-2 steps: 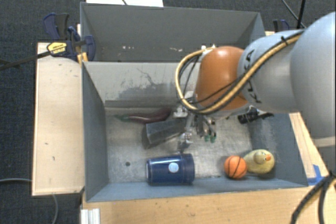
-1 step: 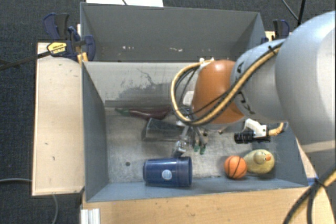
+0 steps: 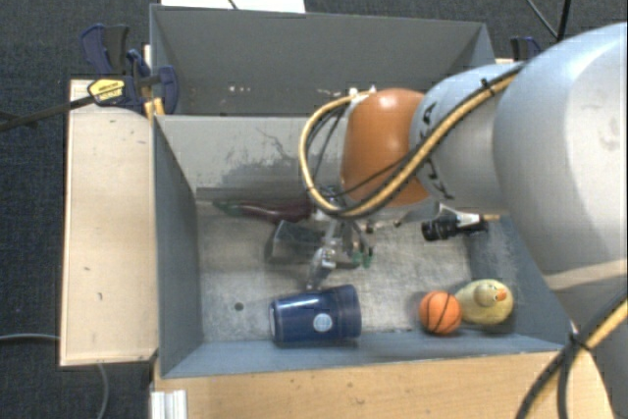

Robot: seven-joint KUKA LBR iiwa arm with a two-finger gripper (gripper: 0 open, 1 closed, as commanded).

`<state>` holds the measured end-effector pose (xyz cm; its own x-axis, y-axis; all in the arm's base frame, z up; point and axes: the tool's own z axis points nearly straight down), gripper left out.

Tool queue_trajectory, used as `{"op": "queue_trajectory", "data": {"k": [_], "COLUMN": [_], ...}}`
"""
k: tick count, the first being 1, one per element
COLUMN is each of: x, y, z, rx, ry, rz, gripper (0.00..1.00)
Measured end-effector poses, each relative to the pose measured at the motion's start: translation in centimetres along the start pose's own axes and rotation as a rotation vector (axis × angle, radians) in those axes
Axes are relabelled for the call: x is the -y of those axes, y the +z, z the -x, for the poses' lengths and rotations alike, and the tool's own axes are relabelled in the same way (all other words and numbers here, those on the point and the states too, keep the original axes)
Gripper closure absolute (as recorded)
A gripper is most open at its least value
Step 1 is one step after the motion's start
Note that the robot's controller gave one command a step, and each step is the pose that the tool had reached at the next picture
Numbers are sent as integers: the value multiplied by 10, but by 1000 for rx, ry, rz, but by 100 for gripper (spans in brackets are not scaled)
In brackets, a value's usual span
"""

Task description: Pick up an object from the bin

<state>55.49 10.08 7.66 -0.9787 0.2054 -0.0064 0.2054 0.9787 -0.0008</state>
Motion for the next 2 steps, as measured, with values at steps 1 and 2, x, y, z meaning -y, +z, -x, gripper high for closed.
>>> {"op": "queue_trajectory", "data": {"k": [1,2], "x": [-8,-8], "y": [-1,-1], "z": [34,34], "rx": [8,8], "ry": [-9,-9], "rz": [11,11], "gripper": [100,100]}}
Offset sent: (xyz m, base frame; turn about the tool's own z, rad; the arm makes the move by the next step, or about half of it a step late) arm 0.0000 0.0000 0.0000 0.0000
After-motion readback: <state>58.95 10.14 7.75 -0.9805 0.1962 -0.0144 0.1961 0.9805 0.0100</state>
